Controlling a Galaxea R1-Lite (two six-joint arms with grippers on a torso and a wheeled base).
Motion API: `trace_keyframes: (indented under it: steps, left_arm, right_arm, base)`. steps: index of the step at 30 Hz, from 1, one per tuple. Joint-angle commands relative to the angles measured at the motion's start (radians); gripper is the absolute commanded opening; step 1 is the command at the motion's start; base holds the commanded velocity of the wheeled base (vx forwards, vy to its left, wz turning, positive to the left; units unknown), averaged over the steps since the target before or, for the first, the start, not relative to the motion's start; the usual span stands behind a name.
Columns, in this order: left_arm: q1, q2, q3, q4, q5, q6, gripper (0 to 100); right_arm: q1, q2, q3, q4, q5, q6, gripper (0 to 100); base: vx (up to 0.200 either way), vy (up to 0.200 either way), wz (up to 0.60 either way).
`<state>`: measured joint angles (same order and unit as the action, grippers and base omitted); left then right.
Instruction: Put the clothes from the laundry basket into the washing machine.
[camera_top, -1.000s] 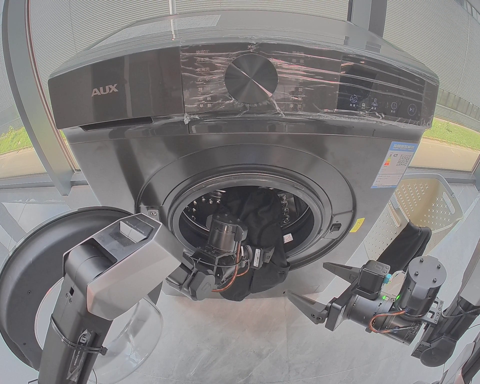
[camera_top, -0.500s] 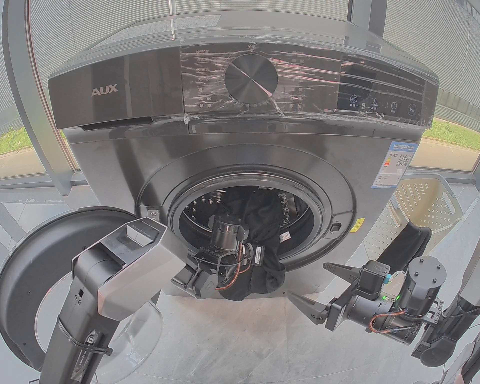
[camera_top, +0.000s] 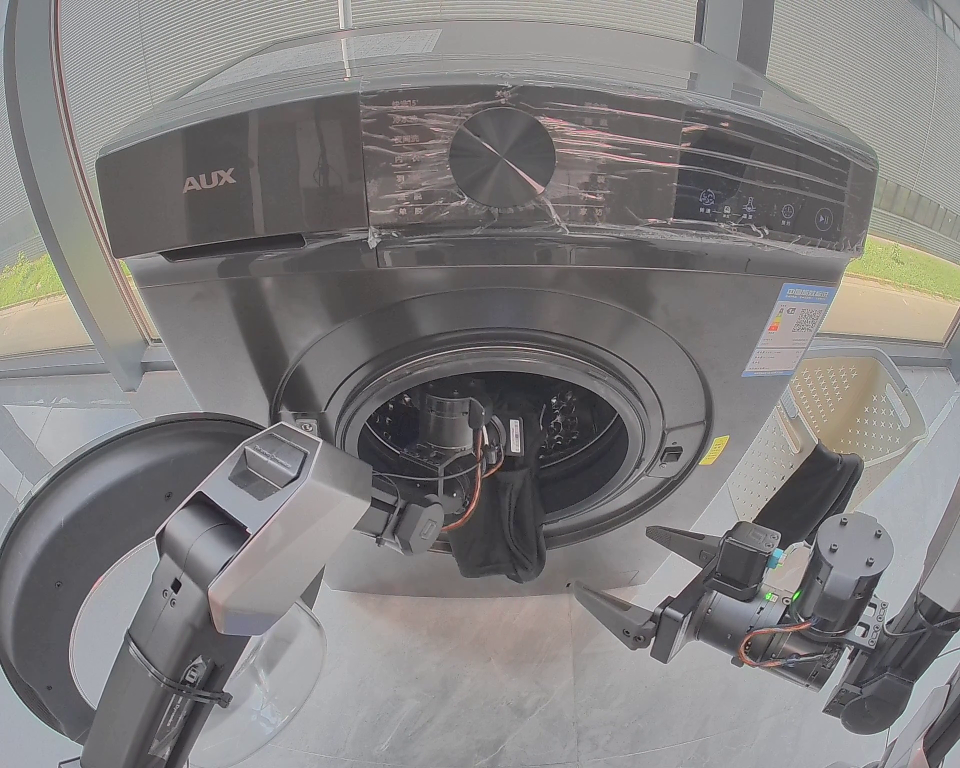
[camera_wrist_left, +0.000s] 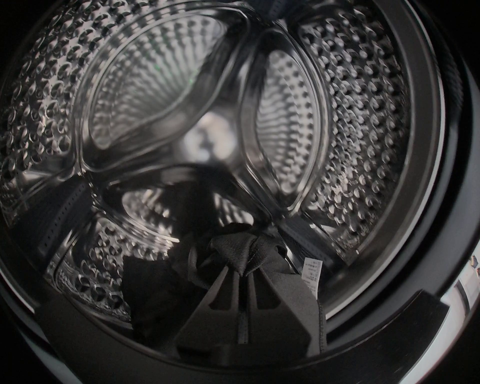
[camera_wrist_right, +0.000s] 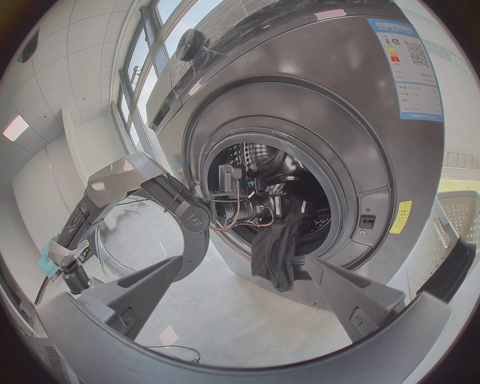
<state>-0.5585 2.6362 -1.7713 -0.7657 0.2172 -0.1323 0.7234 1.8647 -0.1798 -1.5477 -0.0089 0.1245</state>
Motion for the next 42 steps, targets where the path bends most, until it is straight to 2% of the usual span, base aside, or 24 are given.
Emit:
trace_keyframes:
  steps: [1, 4, 5, 12, 17, 22, 31, 38, 42]
  left_arm:
    - [0.025, 0.021, -0.062, 0.0, 0.017, -0.003, 0]
    - [0.032, 0.019, -0.063, 0.003, 0.019, -0.003, 0]
    - [0.034, 0.019, -0.062, 0.002, 0.019, -0.003, 100]
    - [0.022, -0.005, -0.011, 0.002, 0.019, -0.006, 100]
    - [-0.021, -0.099, 0.154, 0.013, 0.007, -0.006, 100]
    - [-0.04, -0.119, 0.228, -0.001, -0.004, -0.001, 100]
    - [-0.055, -0.116, 0.352, -0.018, -0.081, 0.013, 100]
    - [-0.026, -0.081, 0.354, -0.01, -0.096, 0.04, 100]
    - [-0.021, -0.073, 0.358, -0.014, -0.096, 0.04, 100]
  right_arm:
    - [-0.001, -0.002, 0.0, 0.0, 0.001, 0.0, 100]
    - [-0.001, -0.001, 0.0, 0.0, 0.001, 0.0, 100]
    - [-0.001, -0.001, 0.0, 0.0, 0.001, 0.0, 100]
    - [-0.001, -0.001, 0.0, 0.0, 0.001, 0.0, 100]
    - [-0.001, -0.002, 0.0, 0.0, 0.001, 0.0, 100]
    - [-0.001, -0.002, 0.0, 0.0, 0.001, 0.0, 100]
    - [-0.001, -0.002, 0.0, 0.0, 0.003, 0.0, 100]
    - [-0.001, 0.001, 0.0, 0.0, 0.003, 0.0, 100]
    - [-0.001, 0.004, -0.003, 0.0, 0.003, 0.0, 100]
  base:
    - [0.0, 0.0, 0.0]
    - [0.0, 0.0, 0.0]
    - [0.0, 0.0, 0.0]
    - [0.0, 0.0, 0.0]
    - [0.0, 0.0, 0.0]
    - [0.0, 0.0, 0.0]
    - [0.0, 0.0, 0.0]
    - [0.0, 0.0, 0.0]
    - [0.0, 0.0, 0.0]
